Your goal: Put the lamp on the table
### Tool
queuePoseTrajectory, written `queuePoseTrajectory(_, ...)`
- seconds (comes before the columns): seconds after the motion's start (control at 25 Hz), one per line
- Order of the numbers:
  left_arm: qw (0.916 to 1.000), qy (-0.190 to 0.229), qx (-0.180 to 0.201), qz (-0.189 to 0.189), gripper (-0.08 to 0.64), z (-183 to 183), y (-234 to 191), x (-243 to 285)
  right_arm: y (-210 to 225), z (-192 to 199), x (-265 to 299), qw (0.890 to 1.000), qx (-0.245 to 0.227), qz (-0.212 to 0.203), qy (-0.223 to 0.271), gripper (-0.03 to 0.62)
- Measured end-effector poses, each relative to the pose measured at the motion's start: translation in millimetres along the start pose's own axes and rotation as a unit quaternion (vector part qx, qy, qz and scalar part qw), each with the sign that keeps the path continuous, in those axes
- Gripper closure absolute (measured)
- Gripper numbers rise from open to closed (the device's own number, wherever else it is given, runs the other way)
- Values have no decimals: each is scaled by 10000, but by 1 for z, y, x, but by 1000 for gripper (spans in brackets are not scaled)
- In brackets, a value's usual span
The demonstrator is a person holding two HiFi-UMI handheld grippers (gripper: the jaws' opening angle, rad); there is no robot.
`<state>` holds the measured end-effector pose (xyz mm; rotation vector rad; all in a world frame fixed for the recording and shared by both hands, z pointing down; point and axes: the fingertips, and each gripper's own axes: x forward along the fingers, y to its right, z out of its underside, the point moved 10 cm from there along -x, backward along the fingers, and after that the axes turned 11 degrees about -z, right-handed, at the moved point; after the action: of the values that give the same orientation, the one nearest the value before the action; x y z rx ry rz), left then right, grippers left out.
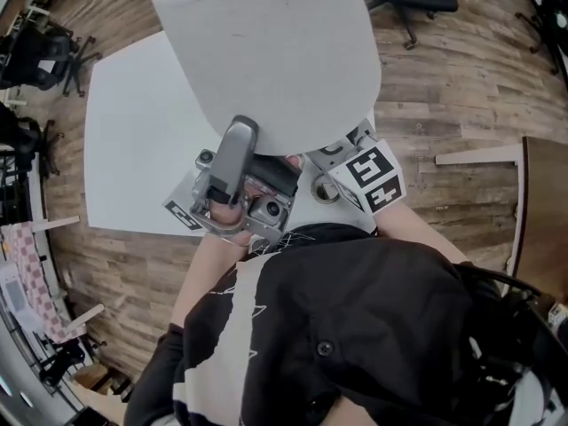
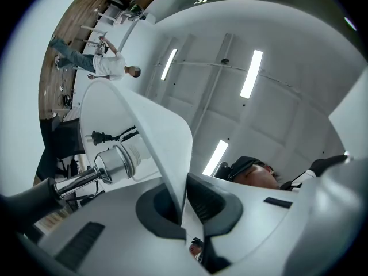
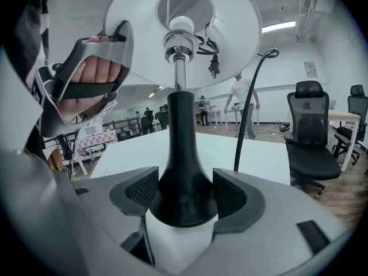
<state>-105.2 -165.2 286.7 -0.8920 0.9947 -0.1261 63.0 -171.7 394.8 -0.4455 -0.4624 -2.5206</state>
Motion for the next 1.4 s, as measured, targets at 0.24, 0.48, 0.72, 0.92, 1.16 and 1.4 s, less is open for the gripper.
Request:
queuePoseTrajectory(0.24,9990,341,176,-231,546,27,-14,-4,19,21,-10,9990,-67,-420,-158,298)
queuePoseTrajectory(0.48,9977,520,299,-314,546,29,-14,-5,24,19,-6,9973,-142,-656,-287,296)
queuePoseTrajectory(0.72,9958,674,456,-409,545,55,-24,-6,37,38,-20,9956,-194,-844,-348,296)
queuePoseTrajectory(0.92,9933,824,601,-548,545,62,-29,-6,46,43,-22,9942,-247,-967,-406,296)
queuePoseTrajectory(1.16,9908,900,739,-693,545,63,-25,-5,48,42,-21,9927,-286,-1097,-403,295)
queuePoseTrajectory(1.4,9881,982,848,-820,545,63,-22,-5,47,41,-21,9925,-273,-1128,-392,295)
